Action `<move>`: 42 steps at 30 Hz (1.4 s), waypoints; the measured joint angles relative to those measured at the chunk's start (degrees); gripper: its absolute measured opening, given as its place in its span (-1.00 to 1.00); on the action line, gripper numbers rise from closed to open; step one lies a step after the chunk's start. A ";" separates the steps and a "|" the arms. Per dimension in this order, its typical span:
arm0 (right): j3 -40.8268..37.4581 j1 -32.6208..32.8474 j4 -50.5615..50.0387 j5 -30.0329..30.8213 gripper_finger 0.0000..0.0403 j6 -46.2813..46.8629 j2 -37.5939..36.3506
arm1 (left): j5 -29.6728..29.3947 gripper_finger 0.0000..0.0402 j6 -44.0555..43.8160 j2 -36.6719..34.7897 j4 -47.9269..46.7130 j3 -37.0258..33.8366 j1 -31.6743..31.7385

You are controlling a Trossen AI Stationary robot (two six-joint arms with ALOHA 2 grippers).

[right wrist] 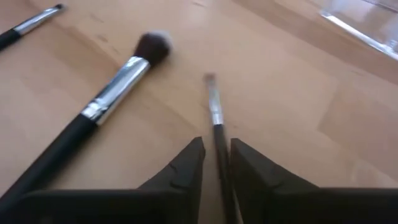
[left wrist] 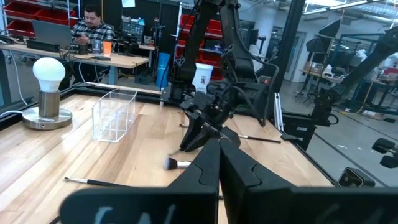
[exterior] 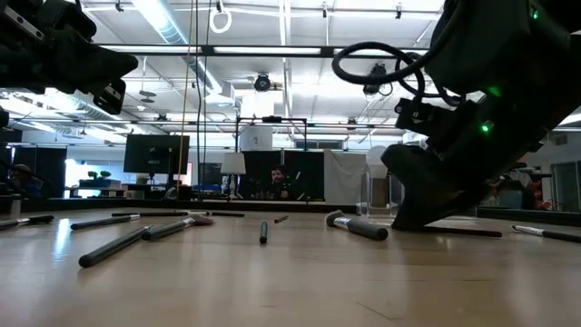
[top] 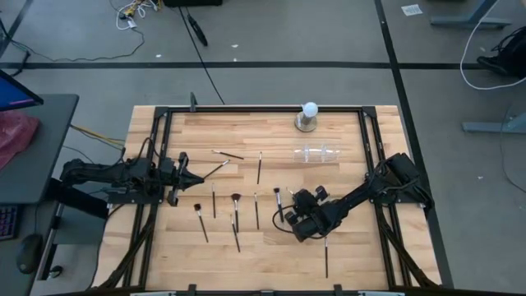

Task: Put items in baskets/containers
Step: Put the eyeshadow brush into the transparent organizer

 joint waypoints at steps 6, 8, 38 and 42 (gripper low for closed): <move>0.00 0.07 2.28 -0.31 -0.61 -4.03 0.04 | 0.00 -0.99 -0.02 0.00 0.00 0.01 0.00; 0.00 0.07 2.26 -0.33 -0.60 -4.87 0.03 | 0.00 -0.99 0.00 0.00 0.00 -0.01 0.00; -17.62 -1.84 36.69 1.61 -0.43 -21.34 -1.58 | 0.00 -0.99 0.00 0.02 0.00 -0.01 0.00; -17.62 -1.88 35.76 1.63 -0.52 -20.79 -1.62 | 0.00 -0.99 0.00 0.02 0.00 -0.01 0.00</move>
